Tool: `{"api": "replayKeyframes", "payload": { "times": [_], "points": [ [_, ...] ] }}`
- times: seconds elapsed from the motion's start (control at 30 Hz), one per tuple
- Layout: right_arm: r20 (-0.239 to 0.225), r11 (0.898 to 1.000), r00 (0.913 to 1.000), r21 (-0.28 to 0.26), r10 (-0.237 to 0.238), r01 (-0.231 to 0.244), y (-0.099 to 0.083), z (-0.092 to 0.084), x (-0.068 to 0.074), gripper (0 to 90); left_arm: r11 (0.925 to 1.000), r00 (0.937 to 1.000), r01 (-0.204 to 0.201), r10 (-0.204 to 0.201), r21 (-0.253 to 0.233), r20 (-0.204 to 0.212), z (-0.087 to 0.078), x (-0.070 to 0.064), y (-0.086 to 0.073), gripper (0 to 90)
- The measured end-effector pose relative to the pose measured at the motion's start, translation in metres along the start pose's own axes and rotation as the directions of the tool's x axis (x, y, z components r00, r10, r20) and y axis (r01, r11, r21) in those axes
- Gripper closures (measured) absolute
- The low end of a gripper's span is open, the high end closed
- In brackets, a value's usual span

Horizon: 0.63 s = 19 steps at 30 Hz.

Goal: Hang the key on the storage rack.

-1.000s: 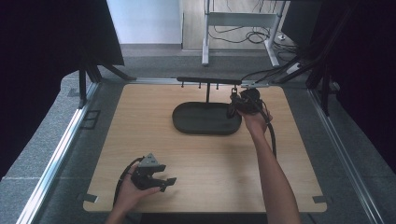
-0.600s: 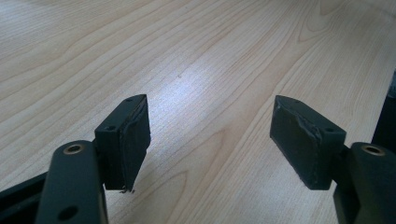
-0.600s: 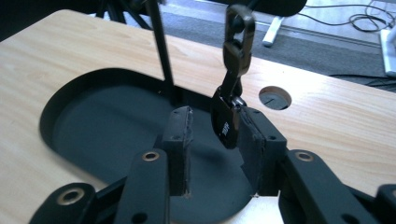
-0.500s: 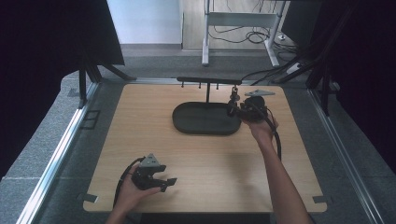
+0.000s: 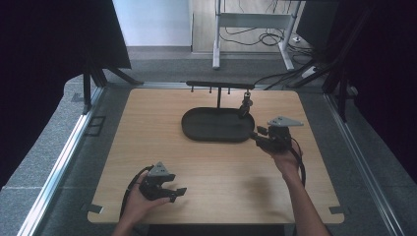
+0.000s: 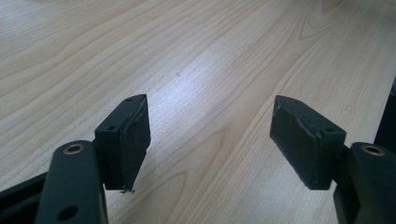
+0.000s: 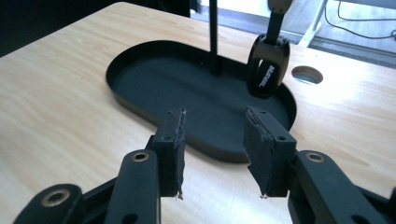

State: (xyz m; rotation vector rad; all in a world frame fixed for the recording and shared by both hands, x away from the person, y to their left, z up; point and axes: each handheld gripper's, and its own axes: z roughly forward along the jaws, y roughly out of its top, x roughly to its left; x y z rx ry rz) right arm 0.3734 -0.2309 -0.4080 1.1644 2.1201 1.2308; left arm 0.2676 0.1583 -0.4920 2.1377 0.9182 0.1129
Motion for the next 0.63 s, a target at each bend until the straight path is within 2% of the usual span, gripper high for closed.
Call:
{"api": "replayKeyframes", "payload": {
  "times": [0.1,0.27,0.4,0.47,0.53,0.63],
  "points": [
    [-0.032,1.0,0.9995,-0.005,-0.001,0.001,-0.017,-0.01,0.005,57.0,1.0,1.0,0.001,-0.001,0.001,-0.004,0.0,0.001,0.0,29.5],
    [-0.056,1.0,0.9983,0.008,-0.015,0.015,-0.036,-0.02,0.012,52.8,1.0,0.9999,0.008,-0.008,-0.005,-0.01,-0.001,0.002,-0.001,29.5],
    [-0.065,1.0,0.9979,0.012,0.007,-0.007,-0.056,-0.025,0.015,51.7,1.0,0.9999,0.005,-0.005,-0.006,-0.012,-0.001,0.002,0.0,29.5],
    [-0.069,1.0,0.9975,0.006,0.016,-0.015,-0.063,-0.025,0.017,51.8,1.0,0.9999,0.005,-0.005,-0.006,-0.016,-0.002,0.002,0.0,29.5],
    [-0.073,0.999,0.9973,0.035,-0.002,0.004,-0.066,-0.025,0.019,49.9,0.9999,0.9998,0.005,-0.006,-0.011,-0.018,-0.002,0.002,0.0,29.6],
    [-0.068,1.0,0.9977,0.025,-0.001,0.003,-0.069,-0.027,0.02,46.5,0.9998,0.9997,0.003,-0.003,-0.018,-0.023,-0.004,0.002,0.0,29.5]
  ]
}}
